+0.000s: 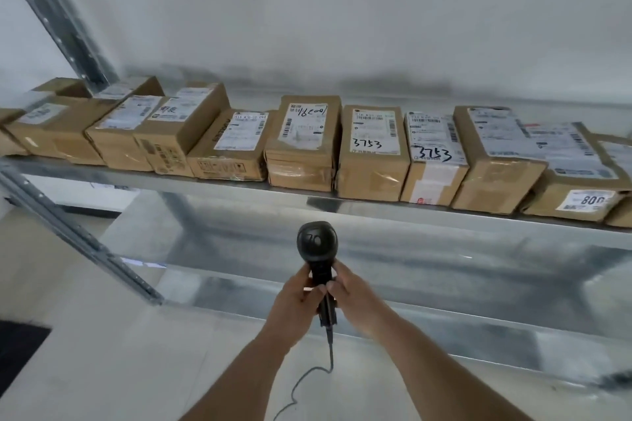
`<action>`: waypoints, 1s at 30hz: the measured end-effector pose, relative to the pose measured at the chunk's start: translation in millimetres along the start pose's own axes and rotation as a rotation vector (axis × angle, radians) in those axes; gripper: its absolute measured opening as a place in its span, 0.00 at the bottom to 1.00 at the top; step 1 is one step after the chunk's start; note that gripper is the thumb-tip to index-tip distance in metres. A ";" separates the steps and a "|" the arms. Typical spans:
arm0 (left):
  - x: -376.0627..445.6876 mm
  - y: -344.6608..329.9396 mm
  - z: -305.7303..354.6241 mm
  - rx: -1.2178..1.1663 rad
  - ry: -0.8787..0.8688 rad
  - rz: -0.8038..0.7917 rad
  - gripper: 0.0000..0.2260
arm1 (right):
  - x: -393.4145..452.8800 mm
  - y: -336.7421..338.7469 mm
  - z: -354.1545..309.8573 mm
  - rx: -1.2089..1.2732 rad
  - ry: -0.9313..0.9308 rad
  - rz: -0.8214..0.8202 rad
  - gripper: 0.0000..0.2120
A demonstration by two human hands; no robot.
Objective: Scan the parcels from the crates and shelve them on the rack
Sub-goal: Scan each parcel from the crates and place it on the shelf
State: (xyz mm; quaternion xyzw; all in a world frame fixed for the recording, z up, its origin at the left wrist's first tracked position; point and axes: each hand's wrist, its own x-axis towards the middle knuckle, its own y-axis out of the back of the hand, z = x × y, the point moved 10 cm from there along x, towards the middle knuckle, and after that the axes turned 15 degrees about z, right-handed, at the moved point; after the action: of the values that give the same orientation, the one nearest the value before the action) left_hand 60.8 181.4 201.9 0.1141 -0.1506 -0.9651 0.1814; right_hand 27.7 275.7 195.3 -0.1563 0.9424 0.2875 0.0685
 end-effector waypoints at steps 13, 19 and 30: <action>117.0 -56.1 -129.9 0.141 0.003 -0.144 0.21 | 111.4 -70.7 116.4 0.038 -0.140 0.130 0.22; 172.3 -76.4 -170.9 0.174 -0.011 -0.131 0.23 | 169.2 -91.2 150.6 0.077 -0.160 0.172 0.23; 235.2 -94.2 -196.5 0.133 -0.015 -0.089 0.22 | 239.3 -110.3 173.2 0.129 -0.120 0.208 0.21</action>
State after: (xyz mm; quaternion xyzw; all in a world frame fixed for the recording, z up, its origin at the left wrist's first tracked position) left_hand -128.5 125.6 -50.7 0.1252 -0.2108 -0.9608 0.1293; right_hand -154.0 225.5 -57.5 -0.0355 0.9643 0.2407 0.1044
